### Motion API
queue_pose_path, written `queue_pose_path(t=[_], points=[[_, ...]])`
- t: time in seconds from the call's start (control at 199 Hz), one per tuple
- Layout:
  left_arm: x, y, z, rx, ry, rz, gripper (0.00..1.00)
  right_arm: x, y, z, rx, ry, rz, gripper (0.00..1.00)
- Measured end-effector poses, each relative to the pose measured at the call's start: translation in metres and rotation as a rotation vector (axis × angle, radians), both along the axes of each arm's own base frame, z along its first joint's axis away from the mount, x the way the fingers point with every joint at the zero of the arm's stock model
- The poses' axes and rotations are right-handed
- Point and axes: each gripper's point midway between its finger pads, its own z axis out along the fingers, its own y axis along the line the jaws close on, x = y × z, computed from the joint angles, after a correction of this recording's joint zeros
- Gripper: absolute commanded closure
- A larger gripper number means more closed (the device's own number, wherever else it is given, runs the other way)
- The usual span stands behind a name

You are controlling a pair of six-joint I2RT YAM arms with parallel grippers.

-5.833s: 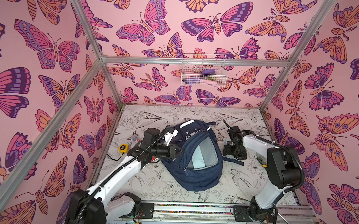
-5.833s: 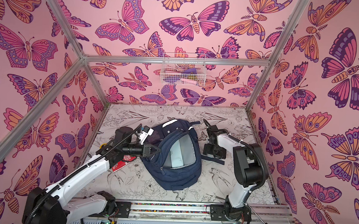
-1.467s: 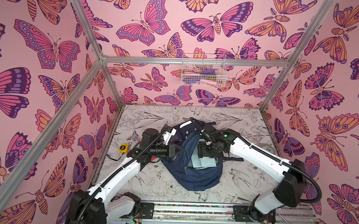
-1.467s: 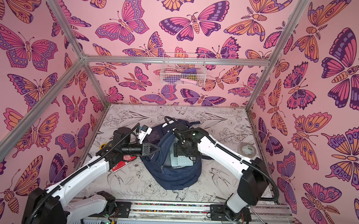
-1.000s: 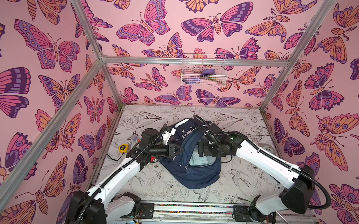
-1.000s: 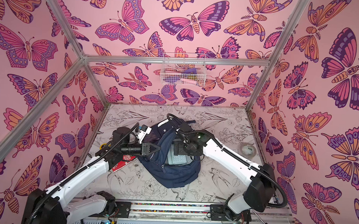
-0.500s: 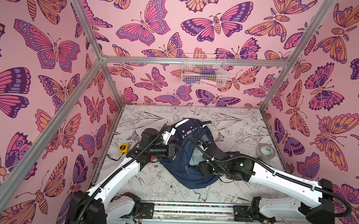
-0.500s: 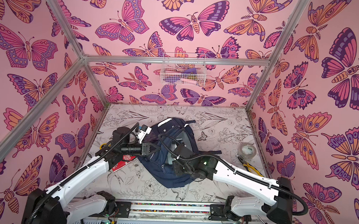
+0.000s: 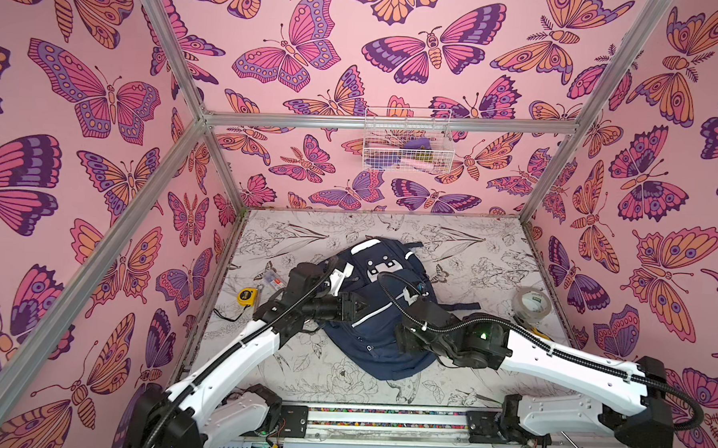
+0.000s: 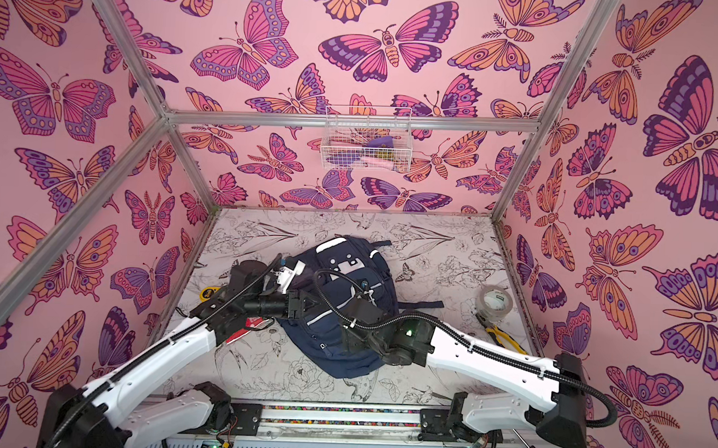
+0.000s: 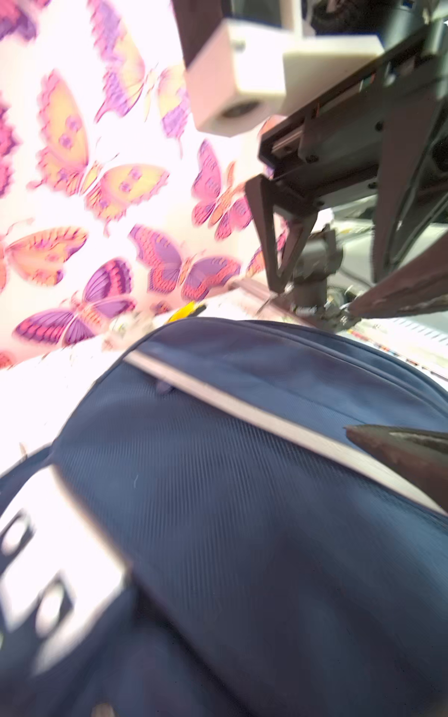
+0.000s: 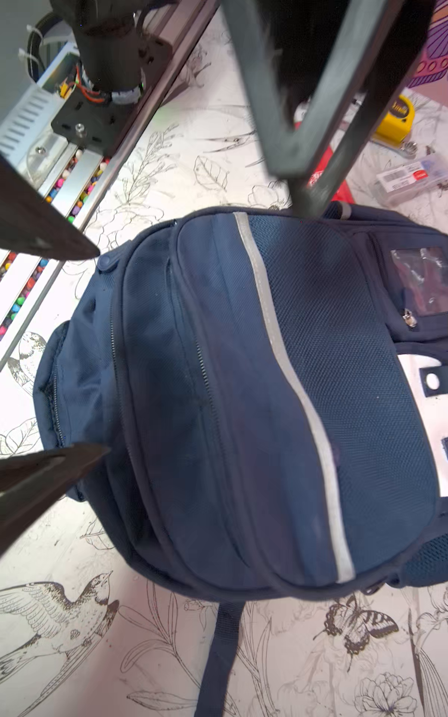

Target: Pack the student bag

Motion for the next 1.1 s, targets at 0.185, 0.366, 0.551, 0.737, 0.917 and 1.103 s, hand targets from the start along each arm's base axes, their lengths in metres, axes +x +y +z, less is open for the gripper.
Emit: queue_pose_path(t=[0.185,0.366,0.551,0.737,0.917,1.103], points=[[-0.031,0.032,0.002,0.016,0.015,0.118,0.45,-0.001,0.001,-0.006,0.000,0.011,0.002,0.40],[-0.057,0.046,-0.057,0.039,0.251,0.193,0.50,-0.004,0.009,-0.015,-0.020,0.023,0.025,0.49],[-0.054,0.039,-0.081,-0.027,0.383,0.244,0.46,-0.016,0.021,-0.026,-0.092,0.024,0.087,0.73],[-0.041,0.028,-0.082,-0.133,0.420,0.268,0.48,-0.028,0.032,-0.017,-0.096,0.001,0.131,0.85],[-0.033,0.021,-0.087,-0.176,0.451,0.281,0.60,-0.042,0.044,-0.027,-0.145,0.008,0.175,0.72],[-0.035,0.019,-0.099,-0.173,0.492,0.277,0.59,-0.052,0.056,-0.045,-0.191,0.033,0.211,0.51]])
